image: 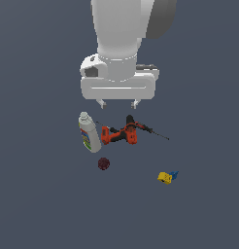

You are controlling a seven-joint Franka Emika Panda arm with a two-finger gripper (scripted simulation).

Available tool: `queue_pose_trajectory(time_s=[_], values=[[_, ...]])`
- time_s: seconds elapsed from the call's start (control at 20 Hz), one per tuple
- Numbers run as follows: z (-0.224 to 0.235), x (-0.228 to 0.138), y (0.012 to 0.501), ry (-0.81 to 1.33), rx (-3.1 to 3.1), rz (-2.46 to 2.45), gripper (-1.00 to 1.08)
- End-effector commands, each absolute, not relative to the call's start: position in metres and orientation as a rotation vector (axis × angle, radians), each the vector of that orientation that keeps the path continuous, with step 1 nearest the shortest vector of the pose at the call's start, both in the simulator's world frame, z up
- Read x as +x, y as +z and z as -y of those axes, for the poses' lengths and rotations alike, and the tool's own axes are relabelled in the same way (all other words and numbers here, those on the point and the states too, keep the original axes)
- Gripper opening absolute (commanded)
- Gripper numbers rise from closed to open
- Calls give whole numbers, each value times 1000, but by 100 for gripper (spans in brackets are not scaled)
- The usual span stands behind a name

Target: Pick up a designated object from a clutter of objects.

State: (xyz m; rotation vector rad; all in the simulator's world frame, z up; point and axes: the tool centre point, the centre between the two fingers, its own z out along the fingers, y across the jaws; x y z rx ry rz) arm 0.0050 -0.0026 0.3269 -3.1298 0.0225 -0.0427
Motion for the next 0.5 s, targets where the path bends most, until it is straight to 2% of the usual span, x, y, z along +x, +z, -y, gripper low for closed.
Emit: queue_pose_trajectory(time_s=[0.0,0.45], values=[[3,5,327,-43,-3130,-23,100],[-3,8,327,-26,-3125,37,100]])
